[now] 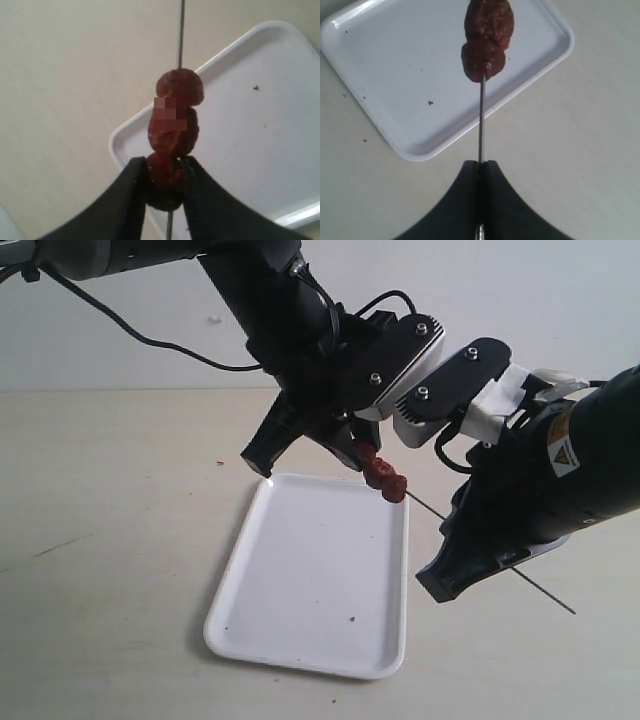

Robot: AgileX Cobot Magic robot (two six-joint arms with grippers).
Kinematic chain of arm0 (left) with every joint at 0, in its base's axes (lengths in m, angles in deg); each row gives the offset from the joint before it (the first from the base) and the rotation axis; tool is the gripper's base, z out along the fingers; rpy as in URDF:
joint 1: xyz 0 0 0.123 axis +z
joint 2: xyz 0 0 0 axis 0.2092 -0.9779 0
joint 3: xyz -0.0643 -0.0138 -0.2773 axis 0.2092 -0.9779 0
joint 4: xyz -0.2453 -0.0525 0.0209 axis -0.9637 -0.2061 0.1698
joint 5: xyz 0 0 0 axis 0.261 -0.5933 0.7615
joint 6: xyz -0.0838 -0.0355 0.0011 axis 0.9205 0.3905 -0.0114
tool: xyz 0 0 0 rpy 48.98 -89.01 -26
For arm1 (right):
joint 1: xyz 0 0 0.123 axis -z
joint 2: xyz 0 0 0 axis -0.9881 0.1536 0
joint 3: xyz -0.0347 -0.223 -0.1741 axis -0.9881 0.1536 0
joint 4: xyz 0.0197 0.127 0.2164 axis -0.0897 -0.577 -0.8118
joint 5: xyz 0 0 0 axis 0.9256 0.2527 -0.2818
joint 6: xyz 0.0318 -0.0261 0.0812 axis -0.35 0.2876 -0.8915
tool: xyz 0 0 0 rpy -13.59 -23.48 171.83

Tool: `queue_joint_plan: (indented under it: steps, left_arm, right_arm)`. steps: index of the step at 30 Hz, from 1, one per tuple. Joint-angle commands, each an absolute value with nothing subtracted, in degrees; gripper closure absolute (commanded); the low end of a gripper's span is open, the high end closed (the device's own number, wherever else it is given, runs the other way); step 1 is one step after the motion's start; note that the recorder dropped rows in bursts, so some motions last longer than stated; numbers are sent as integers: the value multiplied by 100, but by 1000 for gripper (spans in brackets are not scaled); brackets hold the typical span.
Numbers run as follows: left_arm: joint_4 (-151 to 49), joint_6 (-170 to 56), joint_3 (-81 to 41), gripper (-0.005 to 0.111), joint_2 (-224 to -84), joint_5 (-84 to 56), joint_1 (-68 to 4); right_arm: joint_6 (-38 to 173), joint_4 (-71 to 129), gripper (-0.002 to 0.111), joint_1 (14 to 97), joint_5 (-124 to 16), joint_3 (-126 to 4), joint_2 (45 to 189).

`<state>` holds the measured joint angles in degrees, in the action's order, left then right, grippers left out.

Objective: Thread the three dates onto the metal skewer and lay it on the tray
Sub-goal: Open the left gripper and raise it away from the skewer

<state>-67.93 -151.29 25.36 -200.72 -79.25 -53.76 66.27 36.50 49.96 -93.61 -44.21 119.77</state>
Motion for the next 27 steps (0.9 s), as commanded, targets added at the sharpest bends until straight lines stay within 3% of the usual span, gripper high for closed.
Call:
queue_joint_plan:
  steps: [1,21,27]
  left_arm:
    - [-7026,-14876,2577,52,-20020,-7841,-5433]
    - [-6904,-14413,2577,50,-19720,-7969,-5433]
    - [-6134,-12463,2577,53,-19559,-8012,-5433]
  right_arm:
    - [6688,3670,108,4989,-9172,-4456,11953]
    - [5870,4354,108,4989,-9524,-4456,11942]
    - [5547,4473,108,4989,-9652,-4456,11942]
